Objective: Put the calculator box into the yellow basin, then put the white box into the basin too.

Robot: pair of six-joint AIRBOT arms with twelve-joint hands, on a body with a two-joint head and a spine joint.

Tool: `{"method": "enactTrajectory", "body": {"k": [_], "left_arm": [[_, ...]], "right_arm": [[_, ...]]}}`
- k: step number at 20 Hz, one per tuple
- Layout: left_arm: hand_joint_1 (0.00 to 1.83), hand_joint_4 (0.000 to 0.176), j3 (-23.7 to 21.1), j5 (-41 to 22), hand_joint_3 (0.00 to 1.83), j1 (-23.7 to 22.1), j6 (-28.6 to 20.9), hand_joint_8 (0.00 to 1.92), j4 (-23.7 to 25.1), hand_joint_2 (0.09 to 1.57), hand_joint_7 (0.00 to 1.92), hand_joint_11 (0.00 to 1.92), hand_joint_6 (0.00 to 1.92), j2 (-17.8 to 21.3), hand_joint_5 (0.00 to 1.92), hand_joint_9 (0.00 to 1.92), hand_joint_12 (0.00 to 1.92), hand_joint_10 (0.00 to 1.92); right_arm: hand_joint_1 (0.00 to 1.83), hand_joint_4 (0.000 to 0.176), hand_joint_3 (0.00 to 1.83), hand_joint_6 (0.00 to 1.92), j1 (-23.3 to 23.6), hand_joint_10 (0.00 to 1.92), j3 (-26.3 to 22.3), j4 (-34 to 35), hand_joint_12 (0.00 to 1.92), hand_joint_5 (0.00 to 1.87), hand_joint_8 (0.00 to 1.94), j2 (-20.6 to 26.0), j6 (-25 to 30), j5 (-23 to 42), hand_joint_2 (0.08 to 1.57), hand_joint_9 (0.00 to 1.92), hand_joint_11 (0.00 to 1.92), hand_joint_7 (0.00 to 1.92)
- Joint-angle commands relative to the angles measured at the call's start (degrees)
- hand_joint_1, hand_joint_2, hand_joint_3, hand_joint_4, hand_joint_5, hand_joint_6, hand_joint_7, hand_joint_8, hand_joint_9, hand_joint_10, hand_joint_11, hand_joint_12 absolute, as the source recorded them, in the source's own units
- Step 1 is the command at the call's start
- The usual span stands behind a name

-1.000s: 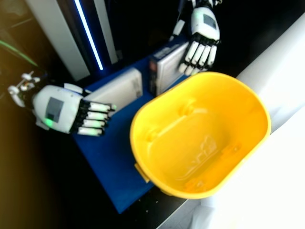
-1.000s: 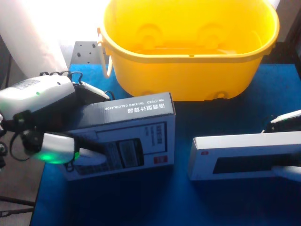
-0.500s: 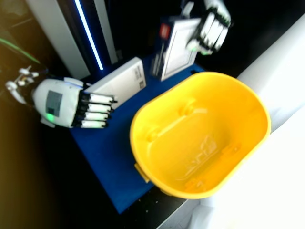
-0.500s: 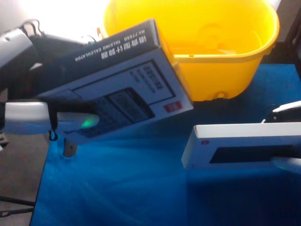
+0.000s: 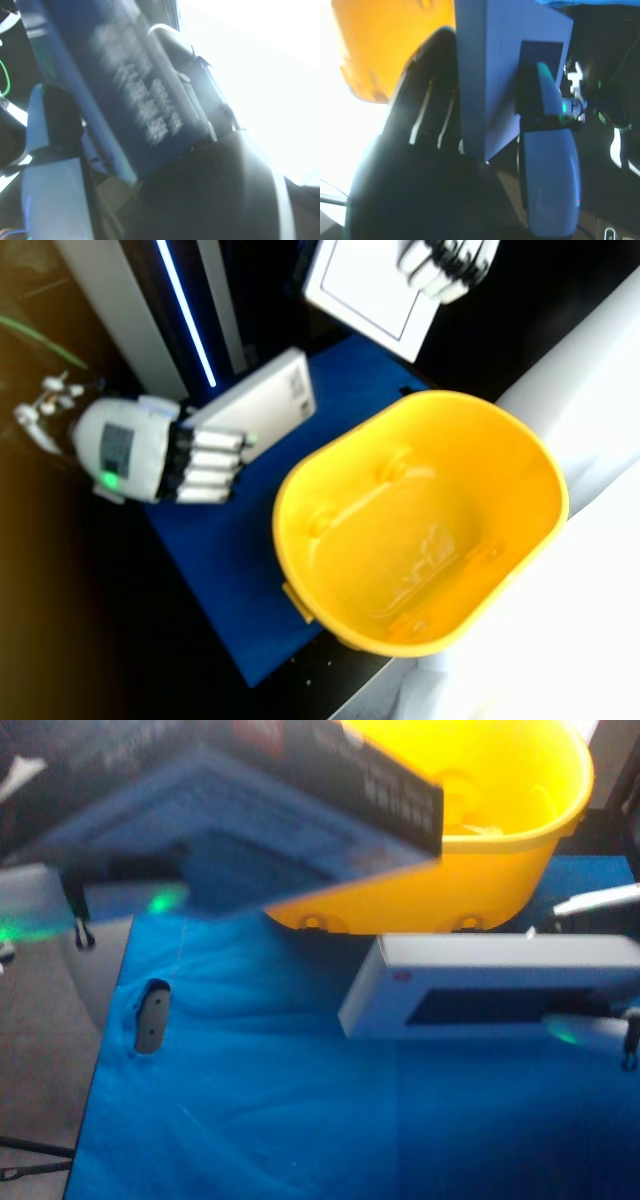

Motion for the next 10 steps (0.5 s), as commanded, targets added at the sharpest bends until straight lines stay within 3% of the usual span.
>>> {"method": "enactTrajectory", "body": {"k": [1,2,3,5,6,7,10], "left_arm": [[1.37,0.0,0.61,-8.64,0.0,-1.51,-0.33,1.07,-1.02,1.13,0.98,0.73,1.07,0.01,0.84,0.88,1.41,1.25],[1.37,0.0,1.66,-8.42,0.0,-3.26,-0.31,1.02,-0.99,1.13,0.98,0.79,1.09,-0.86,0.85,0.92,1.39,1.21],[1.38,0.0,2.82,-7.68,0.0,-5.46,-0.31,1.07,-0.96,1.12,0.97,0.81,1.02,-1.98,0.87,0.91,1.4,1.21],[1.37,0.0,4.82,-5.89,0.0,-8.86,-0.33,1.21,-0.56,1.15,0.9,0.81,1.09,-3.81,0.81,0.87,1.35,1.28],[1.46,0.0,6.0,-4.5,0.0,-10.53,-0.34,1.2,-0.35,1.14,0.86,0.82,1.04,-4.91,0.79,0.87,1.53,1.18],[1.39,0.0,7.86,-2.42,0.0,-13.12,-0.45,1.12,0.06,1.14,0.92,0.82,1.07,-6.75,0.82,0.91,1.29,1.2],[1.36,0.0,13.85,5.91,0.0,-19.98,-4.33,1.12,3.74,1.15,0.87,0.79,1.13,-12.3,0.87,0.87,1.24,1.24]], "right_arm": [[1.22,0.0,0.0,0.98,0.58,1.14,0.23,-0.64,1.55,0.93,1.17,-0.09,0.67,-7.0,1.14,0.9,0.76,0.96],[1.23,0.0,0.0,0.96,0.58,1.16,0.29,-0.54,1.59,0.93,1.18,-0.2,0.67,-6.98,1.14,0.91,0.78,0.98],[1.24,0.0,0.0,0.95,0.54,1.19,0.38,-0.28,1.59,0.93,1.18,-0.51,0.67,-6.93,1.13,0.93,0.8,0.99],[1.25,0.0,0.0,0.9,0.47,1.18,0.95,-0.11,1.56,0.95,1.12,-1.42,0.68,-6.7,1.12,0.99,0.86,1.03],[1.26,0.0,0.0,0.85,0.47,1.2,1.21,-0.09,1.57,0.97,1.11,-1.74,0.68,-6.28,1.11,1.03,0.92,1.05],[1.27,0.0,0.0,0.8,0.47,1.22,1.38,-0.09,1.58,0.99,1.13,-1.99,0.68,-5.87,1.1,1.05,0.92,1.05],[1.26,0.0,0.0,0.92,0.47,1.05,1.61,-0.12,1.49,0.95,0.96,-2.5,0.68,-5.54,1.1,1.12,0.99,1.11]]}}
